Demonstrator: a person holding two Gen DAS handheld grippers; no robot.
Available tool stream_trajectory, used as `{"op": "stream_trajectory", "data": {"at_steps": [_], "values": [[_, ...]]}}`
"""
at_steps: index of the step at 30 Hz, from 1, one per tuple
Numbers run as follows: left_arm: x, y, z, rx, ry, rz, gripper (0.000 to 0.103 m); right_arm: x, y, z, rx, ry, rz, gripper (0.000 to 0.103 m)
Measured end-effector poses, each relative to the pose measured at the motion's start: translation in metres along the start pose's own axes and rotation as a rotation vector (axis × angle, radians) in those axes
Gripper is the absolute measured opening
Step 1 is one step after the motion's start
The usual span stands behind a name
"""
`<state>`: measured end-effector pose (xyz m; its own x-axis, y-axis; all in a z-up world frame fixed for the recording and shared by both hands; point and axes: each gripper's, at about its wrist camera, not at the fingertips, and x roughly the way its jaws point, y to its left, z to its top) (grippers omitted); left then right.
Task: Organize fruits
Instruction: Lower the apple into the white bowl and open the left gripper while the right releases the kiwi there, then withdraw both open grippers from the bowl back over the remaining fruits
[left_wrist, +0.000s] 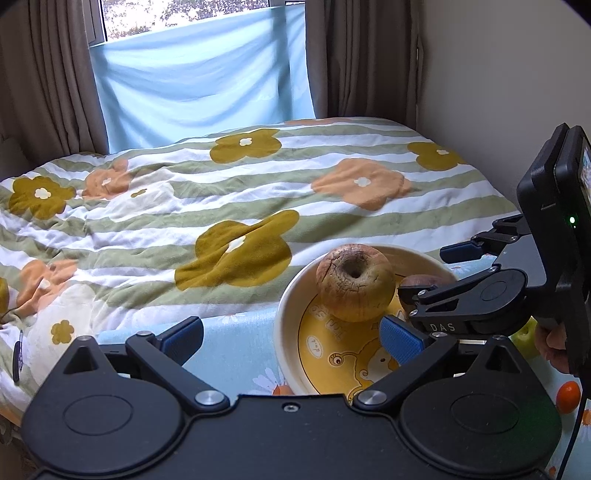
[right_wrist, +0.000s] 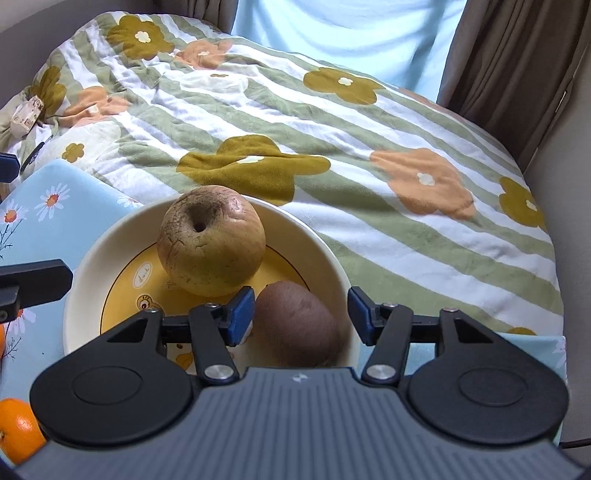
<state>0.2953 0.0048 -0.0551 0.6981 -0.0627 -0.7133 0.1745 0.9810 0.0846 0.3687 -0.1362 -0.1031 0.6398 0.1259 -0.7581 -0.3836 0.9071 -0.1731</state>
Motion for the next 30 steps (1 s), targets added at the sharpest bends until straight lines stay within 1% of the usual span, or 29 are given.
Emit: {"op": "stream_trajectory", "data": {"at_steps": [1, 3, 4, 6, 11, 19, 24, 30], "values": [[0.000, 0.001, -0.001, -0.003, 0.001, -0.001, 0.103, 0.000, 0.000, -0.001, -0.004, 0.003, -0.009, 0.088], [-0.003, 0.001, -0.002, -0.008, 0.001, -0.001, 0.103, -0.006, -0.004, -0.004, 0.031, -0.013, -0.012, 0.099], [-0.004, 0.001, -0.002, -0.008, -0.002, 0.000, 0.103, -0.010, -0.009, -0.006, 0.060, -0.020, 0.013, 0.100], [-0.009, -0.001, -0.002, -0.007, -0.011, 0.005, 0.103, -0.018, -0.017, -0.009, 0.116, -0.030, 0.052, 0.100], [-0.024, -0.005, 0.003, -0.012, -0.041, 0.019, 0.103, -0.039, -0.024, -0.008, 0.132, -0.051, 0.043, 0.100], [-0.066, -0.016, 0.005, -0.043, -0.093, 0.044, 0.103, -0.095, -0.039, -0.012, 0.192, -0.102, 0.063, 0.100], [-0.100, -0.029, -0.001, -0.057, -0.128, 0.076, 0.103, -0.139, -0.047, -0.025, 0.214, -0.131, 0.058, 0.100], [-0.145, -0.044, -0.022, -0.100, -0.166, 0.103, 0.103, -0.192, -0.044, -0.050, 0.228, -0.158, 0.048, 0.100]]}}
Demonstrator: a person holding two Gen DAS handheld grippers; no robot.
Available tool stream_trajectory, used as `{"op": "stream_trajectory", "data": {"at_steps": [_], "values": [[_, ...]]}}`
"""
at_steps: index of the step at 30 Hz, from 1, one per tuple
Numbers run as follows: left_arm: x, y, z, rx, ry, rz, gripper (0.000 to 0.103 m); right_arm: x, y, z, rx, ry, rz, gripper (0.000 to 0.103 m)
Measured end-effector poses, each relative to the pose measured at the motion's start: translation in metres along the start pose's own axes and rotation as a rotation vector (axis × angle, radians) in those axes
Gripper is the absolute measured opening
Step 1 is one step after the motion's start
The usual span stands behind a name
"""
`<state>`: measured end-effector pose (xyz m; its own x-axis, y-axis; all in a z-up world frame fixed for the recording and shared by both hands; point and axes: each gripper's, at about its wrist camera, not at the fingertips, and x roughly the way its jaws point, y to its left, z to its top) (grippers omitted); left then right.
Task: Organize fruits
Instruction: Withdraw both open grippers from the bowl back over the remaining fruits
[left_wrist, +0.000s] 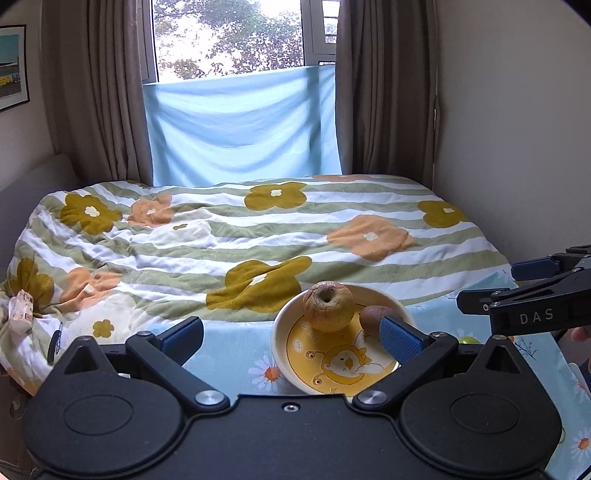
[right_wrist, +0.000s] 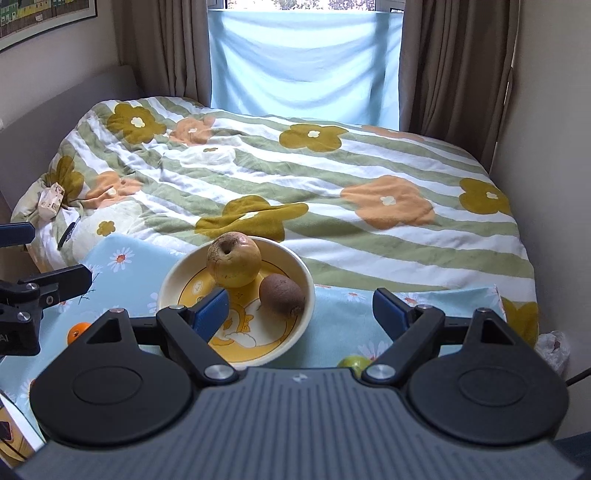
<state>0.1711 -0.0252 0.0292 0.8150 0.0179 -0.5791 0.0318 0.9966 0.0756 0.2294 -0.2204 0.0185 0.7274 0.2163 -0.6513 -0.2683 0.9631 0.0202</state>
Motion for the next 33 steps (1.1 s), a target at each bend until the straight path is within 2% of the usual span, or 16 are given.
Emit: {"op": "stream_trajectory", "data": {"at_steps": [5, 11, 16, 24, 33], "values": [[-0.040, -0.006, -0.023, -0.041, -0.020, 0.046, 0.103, -0.037, 0.004, -0.020, -0.015, -0.017, 0.022, 0.100], [-0.079, -0.010, -0.058, -0.082, -0.020, 0.118, 0.103, -0.069, 0.008, -0.049, 0.001, -0.029, 0.113, 0.100], [-0.099, -0.006, -0.085, -0.105, -0.004, 0.149, 0.103, -0.085, 0.025, -0.072, -0.027, -0.029, 0.116, 0.100], [-0.104, 0.021, -0.116, -0.111, 0.051, 0.169, 0.103, -0.086, 0.061, -0.103, 0.003, 0.018, 0.144, 0.099], [-0.083, 0.068, -0.150, -0.068, 0.101, 0.165, 0.101, -0.064, 0.110, -0.136, 0.124, 0.058, 0.109, 0.099]]}}
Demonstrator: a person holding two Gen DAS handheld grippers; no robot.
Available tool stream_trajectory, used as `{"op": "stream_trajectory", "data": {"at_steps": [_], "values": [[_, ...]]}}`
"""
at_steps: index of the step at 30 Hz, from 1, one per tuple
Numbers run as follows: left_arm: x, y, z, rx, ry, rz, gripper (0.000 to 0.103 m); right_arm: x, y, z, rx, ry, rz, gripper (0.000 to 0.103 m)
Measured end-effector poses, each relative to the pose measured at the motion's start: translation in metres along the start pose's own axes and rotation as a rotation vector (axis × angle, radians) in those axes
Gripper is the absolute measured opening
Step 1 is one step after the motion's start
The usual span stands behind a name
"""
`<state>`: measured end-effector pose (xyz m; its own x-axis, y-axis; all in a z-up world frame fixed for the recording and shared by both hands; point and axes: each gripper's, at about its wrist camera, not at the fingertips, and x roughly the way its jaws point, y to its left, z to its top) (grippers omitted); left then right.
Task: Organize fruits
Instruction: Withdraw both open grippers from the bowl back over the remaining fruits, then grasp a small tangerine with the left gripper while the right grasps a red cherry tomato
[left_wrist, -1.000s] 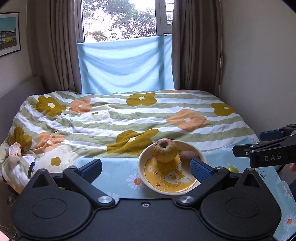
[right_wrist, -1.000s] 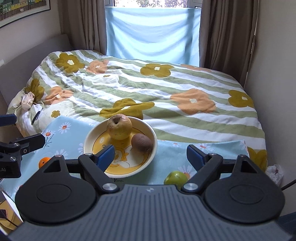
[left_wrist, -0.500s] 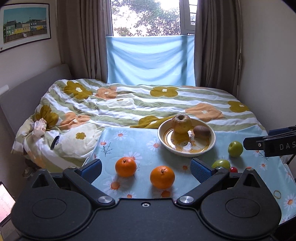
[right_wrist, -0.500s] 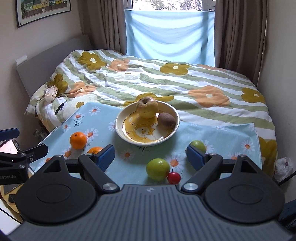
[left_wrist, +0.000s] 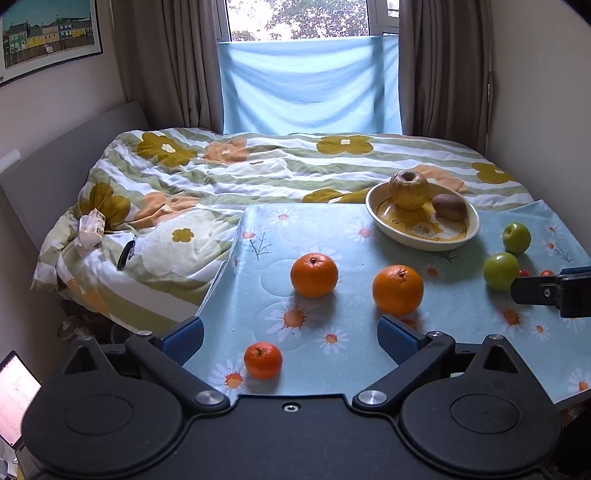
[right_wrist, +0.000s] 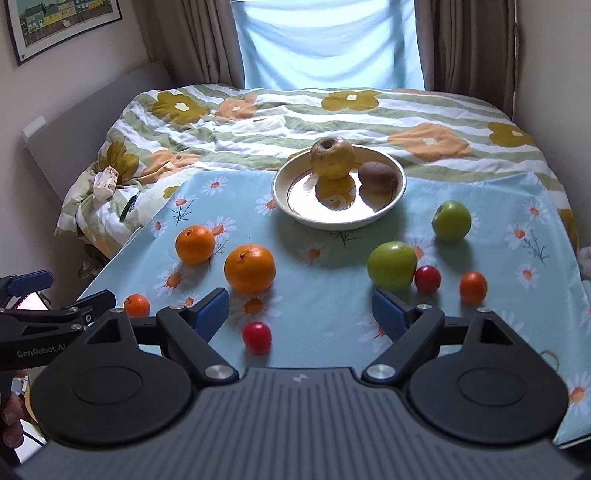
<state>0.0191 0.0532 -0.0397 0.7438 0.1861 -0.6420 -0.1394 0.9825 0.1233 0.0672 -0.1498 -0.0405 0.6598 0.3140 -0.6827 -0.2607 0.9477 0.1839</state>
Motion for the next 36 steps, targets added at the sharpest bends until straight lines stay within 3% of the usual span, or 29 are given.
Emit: {"op": "stream_trajectory", "data": {"at_steps": [8, 12, 20, 27, 36], "values": [[0.042, 0.026, -0.020, 0.082, 0.059, -0.043, 0.093, 0.038, 0.036, -0.031, 0.041, 0.008, -0.055, 0.096], [0.067, 0.037, -0.028, 0.076, 0.109, -0.079, 0.077, 0.055, 0.052, -0.042, 0.037, 0.020, -0.084, 0.096], [0.099, 0.042, -0.031, 0.095, 0.157, -0.115, 0.067, 0.085, 0.062, -0.051, 0.031, 0.061, -0.125, 0.091], [0.110, 0.041, -0.032, 0.099, 0.186, -0.140, 0.044, 0.101, 0.061, -0.052, 0.017, 0.097, -0.149, 0.080], [0.110, 0.039, -0.032, 0.112, 0.188, -0.137, 0.042, 0.110, 0.061, -0.050, -0.006, 0.109, -0.154, 0.063]]}}
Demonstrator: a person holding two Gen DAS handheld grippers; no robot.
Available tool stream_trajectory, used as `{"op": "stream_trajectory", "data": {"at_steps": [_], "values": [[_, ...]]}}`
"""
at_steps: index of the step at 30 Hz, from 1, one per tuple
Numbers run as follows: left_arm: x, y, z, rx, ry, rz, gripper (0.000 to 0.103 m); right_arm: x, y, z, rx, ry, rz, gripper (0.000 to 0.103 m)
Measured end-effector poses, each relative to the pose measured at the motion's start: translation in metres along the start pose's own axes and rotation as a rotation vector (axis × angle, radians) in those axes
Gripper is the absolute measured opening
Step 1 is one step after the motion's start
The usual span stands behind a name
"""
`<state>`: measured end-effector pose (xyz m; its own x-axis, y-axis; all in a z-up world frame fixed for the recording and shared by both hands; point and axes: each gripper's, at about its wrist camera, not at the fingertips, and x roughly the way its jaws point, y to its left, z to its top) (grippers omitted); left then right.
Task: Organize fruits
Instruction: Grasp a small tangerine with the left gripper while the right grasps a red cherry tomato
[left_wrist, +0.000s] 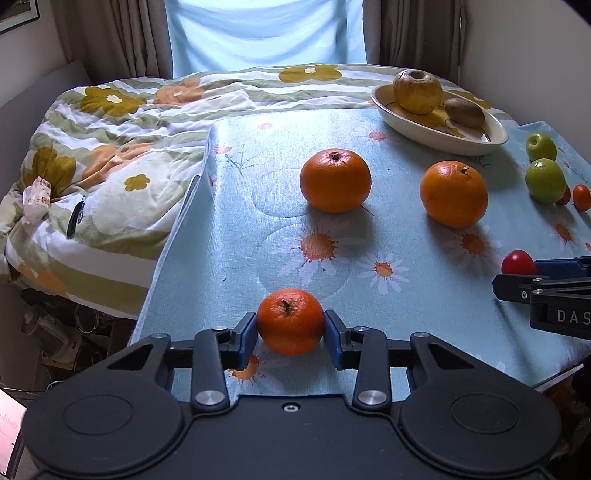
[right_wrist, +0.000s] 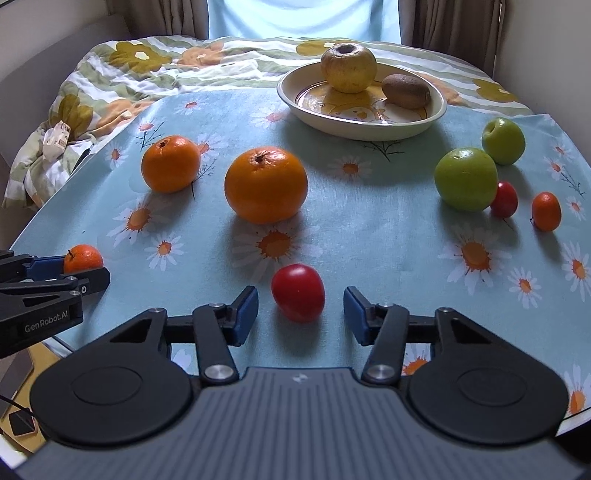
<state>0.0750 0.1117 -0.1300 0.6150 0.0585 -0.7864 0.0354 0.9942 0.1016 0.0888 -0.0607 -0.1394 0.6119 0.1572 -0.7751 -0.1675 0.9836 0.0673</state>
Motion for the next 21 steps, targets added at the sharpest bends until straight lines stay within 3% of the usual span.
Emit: {"op": "stream_trajectory", "data": {"at_steps": [6, 21], "values": [[0.000, 0.000, 0.000, 0.003, 0.004, -0.001, 0.042, 0.001, 0.003, 0.002, -0.009, -0.007, -0.002, 0.046], [-0.030, -0.007, 0.011, 0.015, -0.029, -0.011, 0.041, -0.023, 0.008, 0.017, -0.027, -0.038, 0.015, 0.045]]}}
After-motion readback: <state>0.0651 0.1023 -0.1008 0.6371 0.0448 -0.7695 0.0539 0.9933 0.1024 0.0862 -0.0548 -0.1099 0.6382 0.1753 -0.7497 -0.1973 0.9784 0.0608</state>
